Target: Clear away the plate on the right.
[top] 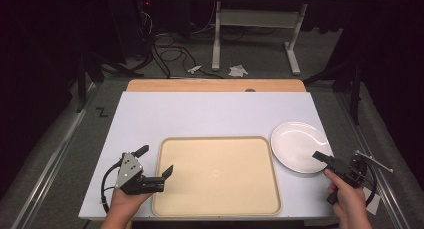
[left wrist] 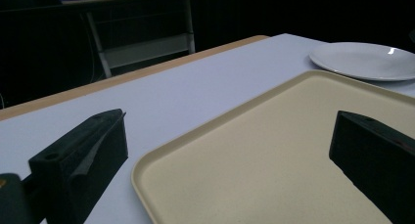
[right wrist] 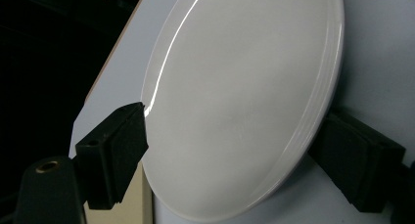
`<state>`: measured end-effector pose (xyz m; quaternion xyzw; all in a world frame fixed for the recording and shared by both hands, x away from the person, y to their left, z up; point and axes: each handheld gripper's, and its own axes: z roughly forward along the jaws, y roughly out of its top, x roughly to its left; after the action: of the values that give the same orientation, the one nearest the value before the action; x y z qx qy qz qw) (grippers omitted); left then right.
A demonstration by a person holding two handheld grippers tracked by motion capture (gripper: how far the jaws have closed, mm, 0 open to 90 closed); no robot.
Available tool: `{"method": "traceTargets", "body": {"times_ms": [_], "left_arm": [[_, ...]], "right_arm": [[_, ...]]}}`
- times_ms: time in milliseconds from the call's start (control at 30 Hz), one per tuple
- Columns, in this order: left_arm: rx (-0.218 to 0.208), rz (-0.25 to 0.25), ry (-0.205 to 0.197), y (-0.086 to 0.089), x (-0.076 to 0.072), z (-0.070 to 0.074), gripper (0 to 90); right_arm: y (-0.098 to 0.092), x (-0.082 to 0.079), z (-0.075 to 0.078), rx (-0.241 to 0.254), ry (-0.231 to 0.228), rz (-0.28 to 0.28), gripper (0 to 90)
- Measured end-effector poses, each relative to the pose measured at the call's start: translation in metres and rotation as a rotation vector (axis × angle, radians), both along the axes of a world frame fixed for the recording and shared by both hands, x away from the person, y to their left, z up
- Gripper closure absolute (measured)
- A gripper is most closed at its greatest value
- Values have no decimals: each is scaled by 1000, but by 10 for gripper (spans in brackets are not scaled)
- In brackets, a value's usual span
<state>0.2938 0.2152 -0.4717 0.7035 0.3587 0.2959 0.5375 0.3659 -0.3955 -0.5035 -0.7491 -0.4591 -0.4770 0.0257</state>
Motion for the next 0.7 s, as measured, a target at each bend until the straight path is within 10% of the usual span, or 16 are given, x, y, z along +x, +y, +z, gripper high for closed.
{"method": "traceTargets", "body": {"times_ms": [400, 700], "left_arm": [[5, -12, -4, -1, -1, 0, 25], [5, -15, -7, -1, -2, 1, 30]], "right_arm": [[0, -4, -2, -80, -5, -6, 373], [-7, -5, -6, -23, 17, -31, 498]]}}
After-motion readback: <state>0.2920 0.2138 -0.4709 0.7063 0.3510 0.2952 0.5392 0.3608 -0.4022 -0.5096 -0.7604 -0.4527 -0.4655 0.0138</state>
